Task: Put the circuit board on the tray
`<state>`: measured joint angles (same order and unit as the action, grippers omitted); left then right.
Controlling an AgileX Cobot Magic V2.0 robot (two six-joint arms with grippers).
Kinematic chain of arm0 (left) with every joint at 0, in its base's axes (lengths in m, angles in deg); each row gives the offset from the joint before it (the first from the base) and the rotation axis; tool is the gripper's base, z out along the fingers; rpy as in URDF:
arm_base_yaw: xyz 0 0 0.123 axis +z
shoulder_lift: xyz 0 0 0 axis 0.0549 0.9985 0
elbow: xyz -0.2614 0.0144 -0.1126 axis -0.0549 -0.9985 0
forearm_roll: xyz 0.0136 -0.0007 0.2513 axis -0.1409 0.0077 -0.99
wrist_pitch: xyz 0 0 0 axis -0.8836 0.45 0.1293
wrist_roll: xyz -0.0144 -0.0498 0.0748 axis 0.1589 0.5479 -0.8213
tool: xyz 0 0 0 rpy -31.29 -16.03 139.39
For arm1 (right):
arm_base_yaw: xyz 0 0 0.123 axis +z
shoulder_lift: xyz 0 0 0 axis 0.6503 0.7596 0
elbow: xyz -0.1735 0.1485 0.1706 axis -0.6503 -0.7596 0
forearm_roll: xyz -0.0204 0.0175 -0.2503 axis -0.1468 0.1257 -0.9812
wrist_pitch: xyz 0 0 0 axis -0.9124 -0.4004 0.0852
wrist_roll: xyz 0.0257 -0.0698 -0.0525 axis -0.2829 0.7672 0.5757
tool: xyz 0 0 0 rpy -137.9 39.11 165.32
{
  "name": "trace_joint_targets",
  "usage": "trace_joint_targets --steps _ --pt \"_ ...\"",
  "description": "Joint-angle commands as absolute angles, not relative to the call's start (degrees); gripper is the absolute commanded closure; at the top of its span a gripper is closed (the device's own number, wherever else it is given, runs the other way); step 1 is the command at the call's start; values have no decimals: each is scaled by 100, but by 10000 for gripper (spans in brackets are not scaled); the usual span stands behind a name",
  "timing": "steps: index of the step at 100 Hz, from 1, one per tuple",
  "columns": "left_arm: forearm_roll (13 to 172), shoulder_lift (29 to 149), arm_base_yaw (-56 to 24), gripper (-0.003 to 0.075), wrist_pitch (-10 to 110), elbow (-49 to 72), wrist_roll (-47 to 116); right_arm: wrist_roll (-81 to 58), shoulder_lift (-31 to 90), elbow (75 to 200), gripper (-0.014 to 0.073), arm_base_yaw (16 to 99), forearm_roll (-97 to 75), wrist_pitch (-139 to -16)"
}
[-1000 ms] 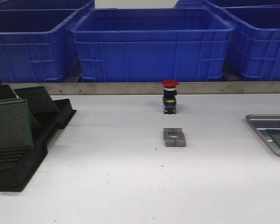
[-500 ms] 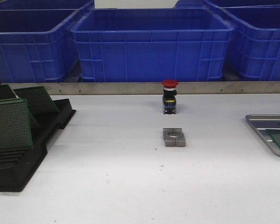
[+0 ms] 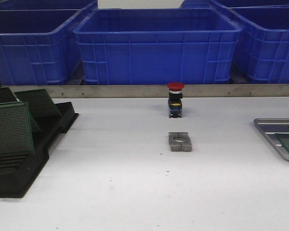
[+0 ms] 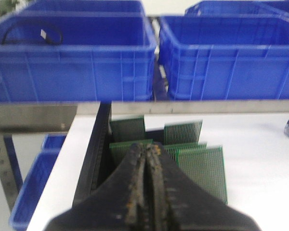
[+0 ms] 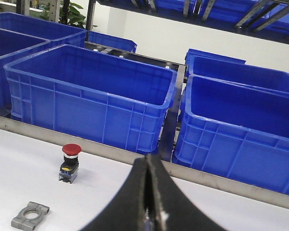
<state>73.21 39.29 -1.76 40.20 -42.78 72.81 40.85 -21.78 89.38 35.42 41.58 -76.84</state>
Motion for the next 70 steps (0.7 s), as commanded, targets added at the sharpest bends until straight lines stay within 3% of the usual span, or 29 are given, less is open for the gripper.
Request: trace_joint_targets --steps 1,7,19,70 --pt "6637 3716 -60 737 3621 -4442 8084 4147 -2129 9098 655 3537 4288 -7513" --pt "6637 3478 17 737 3363 -4769 8084 4147 -2129 9098 655 3537 4288 -7513" --pt "6637 2842 98 737 4300 -4736 8084 4147 -2129 9098 655 3537 4288 -7505" --pt "6637 2896 144 737 4514 -4736 8084 4147 -2124 9098 655 3537 4288 -7500"
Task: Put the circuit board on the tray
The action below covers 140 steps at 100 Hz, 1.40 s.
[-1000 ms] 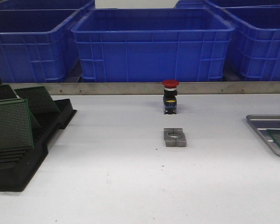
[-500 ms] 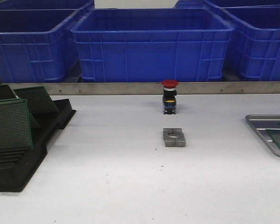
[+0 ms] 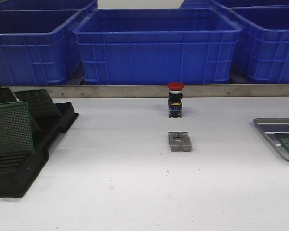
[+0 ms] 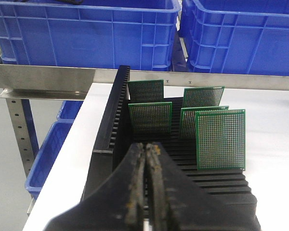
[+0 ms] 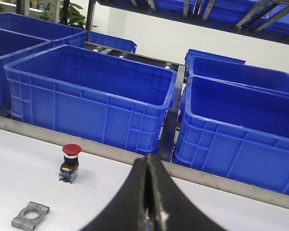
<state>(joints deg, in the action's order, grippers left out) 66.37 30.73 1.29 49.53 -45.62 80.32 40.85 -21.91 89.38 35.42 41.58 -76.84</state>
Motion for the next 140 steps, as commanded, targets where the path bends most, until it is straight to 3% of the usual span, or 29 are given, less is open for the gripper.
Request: trace_joint_targets --steps 1,140 --pt "6637 2896 144 737 4514 -4736 8084 4147 -2124 9098 655 3537 4288 -7500" --pt "6637 2896 144 737 4514 -4736 8084 4147 -2124 9068 655 3615 4288 -7038"
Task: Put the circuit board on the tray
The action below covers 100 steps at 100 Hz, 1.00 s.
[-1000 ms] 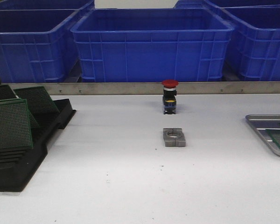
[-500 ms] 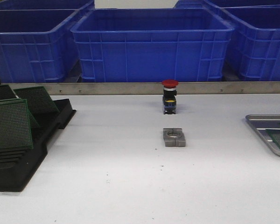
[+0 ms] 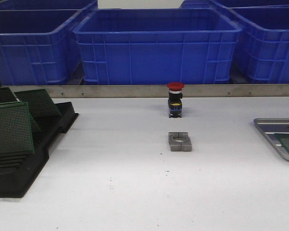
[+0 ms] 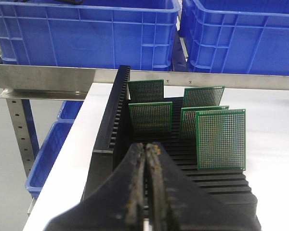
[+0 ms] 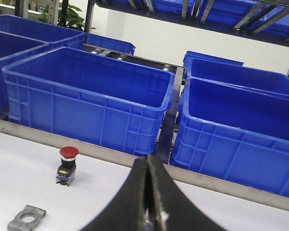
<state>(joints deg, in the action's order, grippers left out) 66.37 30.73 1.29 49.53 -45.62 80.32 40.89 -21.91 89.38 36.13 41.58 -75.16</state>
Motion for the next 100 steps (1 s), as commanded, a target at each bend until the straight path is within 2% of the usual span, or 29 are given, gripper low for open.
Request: trace_joint_targets --steps 1,17,44,62,76,100 --pt "6637 2896 144 737 4514 -4736 8084 4138 -2124 9054 655 3615 4288 -7009" --pt "6637 2896 144 737 4514 -4736 8084 3314 -2124 8794 655 3615 3834 -6473" --pt "6637 2896 144 737 4514 -4736 8084 -636 -2135 8203 655 3615 -429 -6908" --pt "6637 2896 144 737 4514 -4736 8084 -2982 -2516 7540 655 3615 -2617 -6473" --pt "6637 2896 144 737 4514 -4736 8084 -3315 -3096 7547 655 3710 -3166 -6669" --pt "6637 2896 144 737 4514 -4736 8084 -3315 -3069 7547 655 3842 -3160 -6661"
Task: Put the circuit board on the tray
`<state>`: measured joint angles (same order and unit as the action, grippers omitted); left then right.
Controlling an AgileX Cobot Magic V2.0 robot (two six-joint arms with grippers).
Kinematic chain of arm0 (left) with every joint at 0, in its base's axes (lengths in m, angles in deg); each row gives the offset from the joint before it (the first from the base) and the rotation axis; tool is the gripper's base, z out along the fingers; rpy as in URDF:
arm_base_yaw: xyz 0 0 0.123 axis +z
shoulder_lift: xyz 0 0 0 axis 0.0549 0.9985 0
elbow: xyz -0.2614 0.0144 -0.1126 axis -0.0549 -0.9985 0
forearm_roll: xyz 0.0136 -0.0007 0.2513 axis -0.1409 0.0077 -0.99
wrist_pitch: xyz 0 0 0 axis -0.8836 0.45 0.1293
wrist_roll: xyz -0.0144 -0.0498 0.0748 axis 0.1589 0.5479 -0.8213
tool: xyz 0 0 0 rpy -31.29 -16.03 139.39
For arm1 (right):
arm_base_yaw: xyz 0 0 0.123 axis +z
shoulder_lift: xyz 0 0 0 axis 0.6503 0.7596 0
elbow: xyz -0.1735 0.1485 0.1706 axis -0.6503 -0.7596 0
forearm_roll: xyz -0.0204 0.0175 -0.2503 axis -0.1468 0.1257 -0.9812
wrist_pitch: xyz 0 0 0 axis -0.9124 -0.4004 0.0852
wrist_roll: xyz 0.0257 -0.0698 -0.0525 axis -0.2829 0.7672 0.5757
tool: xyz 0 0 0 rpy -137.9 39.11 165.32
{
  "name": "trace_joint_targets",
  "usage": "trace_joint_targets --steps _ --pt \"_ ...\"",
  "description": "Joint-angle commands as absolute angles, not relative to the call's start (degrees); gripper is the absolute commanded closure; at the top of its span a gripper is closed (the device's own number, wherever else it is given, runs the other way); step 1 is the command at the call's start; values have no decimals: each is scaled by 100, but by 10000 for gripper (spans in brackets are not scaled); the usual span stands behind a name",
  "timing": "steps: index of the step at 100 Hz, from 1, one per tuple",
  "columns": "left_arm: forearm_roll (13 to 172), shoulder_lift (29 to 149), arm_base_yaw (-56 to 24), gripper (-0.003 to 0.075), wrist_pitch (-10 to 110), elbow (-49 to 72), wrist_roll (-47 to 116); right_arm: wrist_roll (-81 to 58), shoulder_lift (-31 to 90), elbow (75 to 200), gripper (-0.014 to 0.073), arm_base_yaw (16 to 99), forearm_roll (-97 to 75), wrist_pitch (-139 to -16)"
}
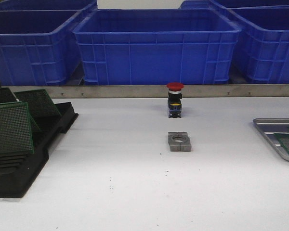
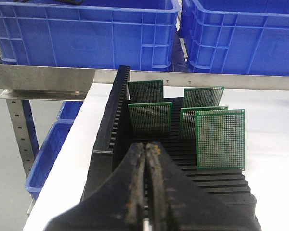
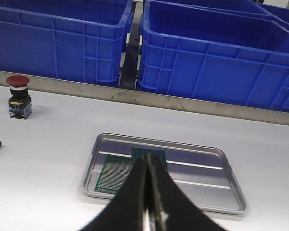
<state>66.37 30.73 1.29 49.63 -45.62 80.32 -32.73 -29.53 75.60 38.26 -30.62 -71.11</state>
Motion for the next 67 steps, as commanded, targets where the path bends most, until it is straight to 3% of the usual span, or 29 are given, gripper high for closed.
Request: trace_joint_targets --steps 1,67 --pt "6637 2896 144 737 4514 -4736 8084 -3315 -3069 7547 655 3842 -3160 -6661" --pt "6637 2896 144 737 4514 -4736 8084 -3319 -3069 7547 655 3842 -3147 -6743"
